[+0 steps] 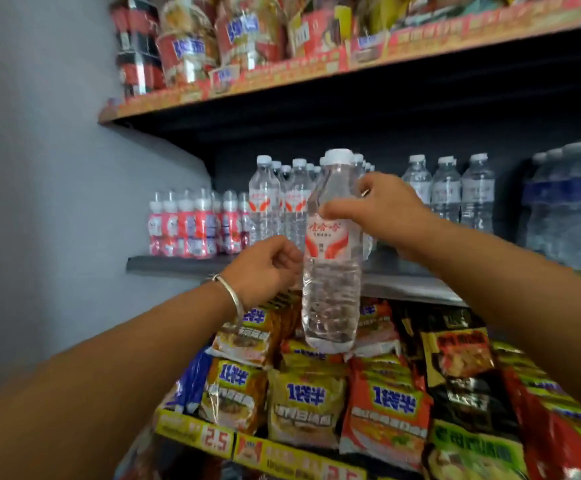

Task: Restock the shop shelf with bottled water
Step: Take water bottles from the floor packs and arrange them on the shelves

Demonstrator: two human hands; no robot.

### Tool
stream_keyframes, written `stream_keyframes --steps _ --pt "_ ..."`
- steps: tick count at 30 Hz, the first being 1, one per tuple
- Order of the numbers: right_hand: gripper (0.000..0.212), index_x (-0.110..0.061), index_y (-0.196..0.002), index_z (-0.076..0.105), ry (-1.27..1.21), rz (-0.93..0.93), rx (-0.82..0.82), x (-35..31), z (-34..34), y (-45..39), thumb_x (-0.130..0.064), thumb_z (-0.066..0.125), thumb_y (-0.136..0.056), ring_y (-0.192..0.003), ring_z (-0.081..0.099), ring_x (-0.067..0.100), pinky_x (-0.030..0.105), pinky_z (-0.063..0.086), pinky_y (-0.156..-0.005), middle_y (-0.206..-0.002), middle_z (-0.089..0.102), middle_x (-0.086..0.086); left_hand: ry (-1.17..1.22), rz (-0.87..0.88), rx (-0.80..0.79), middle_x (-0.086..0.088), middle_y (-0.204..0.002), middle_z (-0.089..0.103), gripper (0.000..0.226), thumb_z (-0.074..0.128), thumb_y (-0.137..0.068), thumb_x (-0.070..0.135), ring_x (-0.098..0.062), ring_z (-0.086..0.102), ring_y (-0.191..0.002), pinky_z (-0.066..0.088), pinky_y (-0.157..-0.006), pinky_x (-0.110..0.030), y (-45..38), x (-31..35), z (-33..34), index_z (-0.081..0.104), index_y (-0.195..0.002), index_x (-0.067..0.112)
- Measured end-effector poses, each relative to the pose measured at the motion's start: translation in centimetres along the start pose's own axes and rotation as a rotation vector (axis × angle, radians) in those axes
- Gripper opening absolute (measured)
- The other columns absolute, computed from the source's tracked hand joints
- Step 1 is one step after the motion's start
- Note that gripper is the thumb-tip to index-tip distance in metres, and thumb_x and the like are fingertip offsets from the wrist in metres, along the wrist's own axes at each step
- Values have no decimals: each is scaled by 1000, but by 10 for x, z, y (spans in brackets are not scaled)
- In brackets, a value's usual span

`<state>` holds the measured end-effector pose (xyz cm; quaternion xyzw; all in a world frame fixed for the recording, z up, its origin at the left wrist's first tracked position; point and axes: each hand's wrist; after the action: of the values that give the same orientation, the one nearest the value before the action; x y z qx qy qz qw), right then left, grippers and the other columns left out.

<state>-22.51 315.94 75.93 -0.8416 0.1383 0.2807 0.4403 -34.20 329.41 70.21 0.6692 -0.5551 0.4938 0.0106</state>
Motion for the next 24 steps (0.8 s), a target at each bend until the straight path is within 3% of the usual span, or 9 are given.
stream_keyframes --steps 2,5,8,14,17,21,24 --pt "40 -15 -64 45 -38 -5 47 -15 4 -32 -36 79 -67 -56 47 14 28 37 -51 -64 50 -1 -45 25 27 -5 -80 55 28 49 -82 -13 -14 52 -73 46 -67 -17 -17 -1 -19 53 -81 14" --pt "33 -15 -65 52 -60 -13 79 -27 14 -77 -37 77 -66 -67 61 21 38 50 -61 -74 63 7 -94 70 93 -1 -79 54 19 52 -84 -5 -12 52 -72 46 -67 -17 -43 -8 -42 54 -84 14" --pt "31 -15 -64 55 -75 -10 66 -27 30 -113 -37 77 -67 -75 66 26 38 50 -62 -77 65 8 -135 65 161 2 -81 54 12 53 -87 0 -11 53 -73 46 -64 -10 -66 -23 -57 55 -93 11" --pt "48 -1 -92 67 -78 59 65 -4 64 -161 -37 81 -64 -86 69 30 48 54 -78 -93 71 14 -220 51 201 4 -77 53 14 55 -87 4 -10 53 -69 45 -58 -9 -103 -66 -62 51 -83 18" --pt "45 -6 -92 69 -62 88 54 10 78 -178 -39 81 -64 -81 70 25 49 56 -80 -88 72 8 -215 33 189 3 -75 53 11 59 -86 8 -11 52 -71 46 -66 -17 -116 -83 -60 51 -85 17" --pt "38 -10 -94 67 -36 119 32 24 89 -192 -36 79 -69 -81 70 24 45 55 -83 -90 71 6 -204 17 164 4 -73 50 12 61 -85 10 -11 50 -68 45 -64 -18 -133 -100 -54 50 -85 15" --pt "41 -8 -101 65 -14 147 7 30 94 -197 -34 77 -72 -82 69 26 44 54 -84 -93 70 7 -221 7 153 6 -72 50 12 63 -85 10 -11 51 -69 50 -72 -26 -143 -109 -49 52 -92 12"
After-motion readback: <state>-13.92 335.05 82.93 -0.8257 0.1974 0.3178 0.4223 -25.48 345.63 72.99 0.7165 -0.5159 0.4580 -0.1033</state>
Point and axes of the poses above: each hand's wrist, its own y-axis away from the middle knuckle, its own z-axis out of the palm, x = y × z
